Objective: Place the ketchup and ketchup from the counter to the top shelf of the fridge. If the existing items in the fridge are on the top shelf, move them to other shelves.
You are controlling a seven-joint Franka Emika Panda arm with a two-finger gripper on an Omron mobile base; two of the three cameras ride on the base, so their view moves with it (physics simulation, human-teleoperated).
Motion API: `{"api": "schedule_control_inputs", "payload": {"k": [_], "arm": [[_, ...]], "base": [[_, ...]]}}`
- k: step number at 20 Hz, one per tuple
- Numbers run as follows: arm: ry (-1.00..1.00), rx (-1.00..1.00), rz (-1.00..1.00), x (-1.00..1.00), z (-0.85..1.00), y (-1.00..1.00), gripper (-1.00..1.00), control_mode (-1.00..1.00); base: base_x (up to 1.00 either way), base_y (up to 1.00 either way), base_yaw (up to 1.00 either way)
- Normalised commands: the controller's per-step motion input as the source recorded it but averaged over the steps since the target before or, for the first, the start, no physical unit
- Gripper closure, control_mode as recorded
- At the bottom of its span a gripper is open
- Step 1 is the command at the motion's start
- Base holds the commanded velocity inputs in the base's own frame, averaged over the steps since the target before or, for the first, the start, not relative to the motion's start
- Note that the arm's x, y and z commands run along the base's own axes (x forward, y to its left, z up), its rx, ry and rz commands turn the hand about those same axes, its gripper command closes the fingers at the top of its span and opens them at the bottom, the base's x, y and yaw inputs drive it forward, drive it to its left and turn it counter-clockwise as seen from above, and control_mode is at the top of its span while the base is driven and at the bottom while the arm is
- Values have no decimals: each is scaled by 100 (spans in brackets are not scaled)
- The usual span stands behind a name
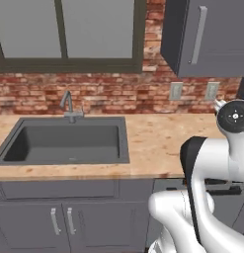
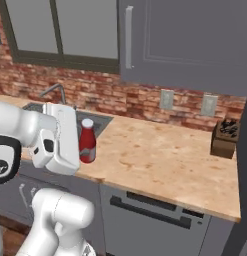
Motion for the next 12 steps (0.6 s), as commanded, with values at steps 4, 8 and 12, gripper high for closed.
{"api": "schedule_control_inputs", "payload": {"k": [4, 8, 12], "arm": [[0, 0, 0, 0, 0, 0, 100, 100], [0, 0, 0, 0, 0, 0, 100, 100], [0, 0, 0, 0, 0, 0, 100, 100]], "base": [[-100, -19, 11], [-100, -33, 10], [-100, -42, 8]]}}
